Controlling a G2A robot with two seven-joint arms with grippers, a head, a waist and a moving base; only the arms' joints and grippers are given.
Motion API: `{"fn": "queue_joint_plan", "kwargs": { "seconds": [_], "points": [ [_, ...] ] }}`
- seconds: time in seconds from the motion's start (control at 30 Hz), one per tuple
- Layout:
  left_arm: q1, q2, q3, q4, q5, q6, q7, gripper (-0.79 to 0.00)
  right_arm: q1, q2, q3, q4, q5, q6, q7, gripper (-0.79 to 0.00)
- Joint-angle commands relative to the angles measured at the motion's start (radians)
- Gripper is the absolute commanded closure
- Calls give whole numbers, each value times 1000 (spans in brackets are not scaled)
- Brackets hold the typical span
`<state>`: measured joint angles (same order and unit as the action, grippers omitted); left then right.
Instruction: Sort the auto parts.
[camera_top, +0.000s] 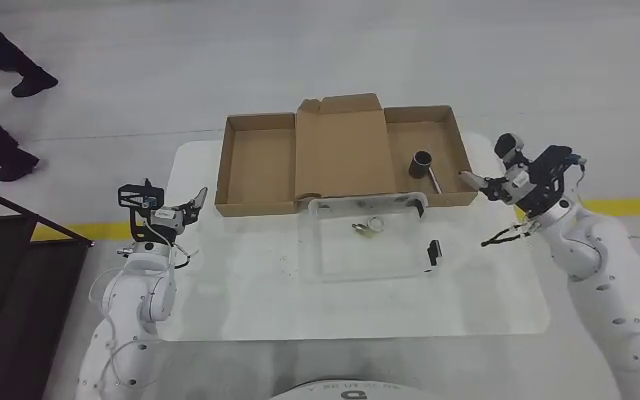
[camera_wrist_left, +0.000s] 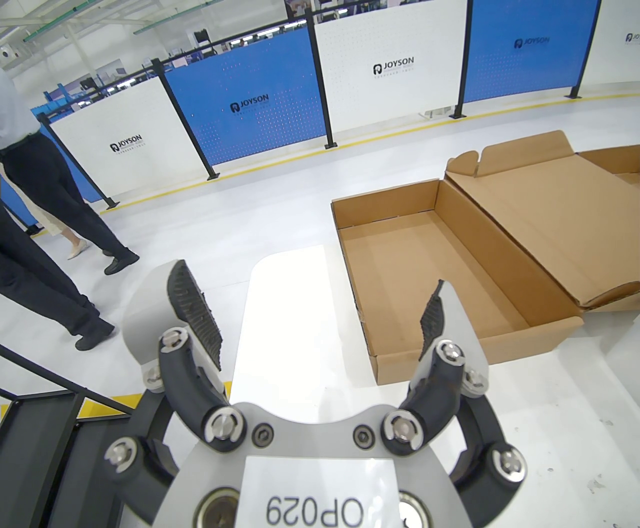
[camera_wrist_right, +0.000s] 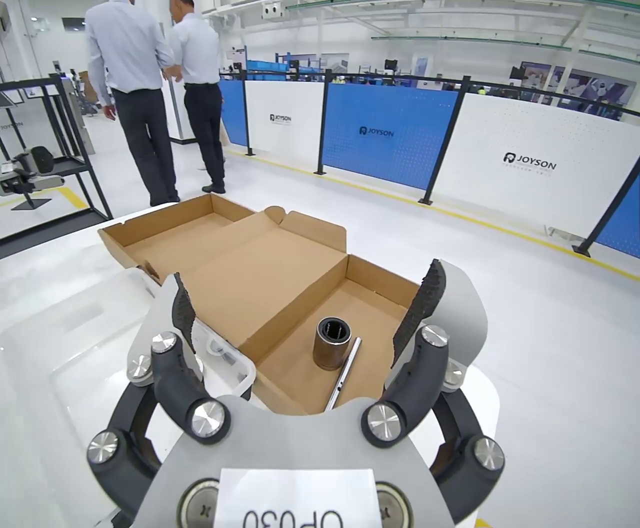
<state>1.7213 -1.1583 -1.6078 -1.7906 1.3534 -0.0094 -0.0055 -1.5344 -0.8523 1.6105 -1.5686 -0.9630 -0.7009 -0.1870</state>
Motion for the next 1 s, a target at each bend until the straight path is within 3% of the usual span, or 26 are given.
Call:
{"fn": "queue_joint_plan", "kwargs": {
  "seconds": [0.0, 0.1, 0.17, 0.5, 0.87, 0.97],
  "points": [
    [0, 0, 0, 0, 0, 0, 0, -785, 2, 0, -2, 0, 1, 3, 3, -785],
    [-3, 1, 6, -14, 19, -8, 8, -785, 2, 0, -2, 0, 1, 3, 3, -785],
    [-6, 2, 55, -54, 119, -41, 21, -785, 2, 0, -2, 0, 1, 3, 3, -785],
    [-80, -15, 291, -124, 167, -182, -101, -785, 2, 0, -2, 0, 1, 3, 3, -785],
    [-86, -18, 301, -125, 126, -185, -119, -785, 2, 0, -2, 0, 1, 3, 3, -785],
    [-116, -19, 329, -149, 59, -274, -175, -785, 2, 0, -2, 0, 1, 3, 3, -785]
  ]
}}
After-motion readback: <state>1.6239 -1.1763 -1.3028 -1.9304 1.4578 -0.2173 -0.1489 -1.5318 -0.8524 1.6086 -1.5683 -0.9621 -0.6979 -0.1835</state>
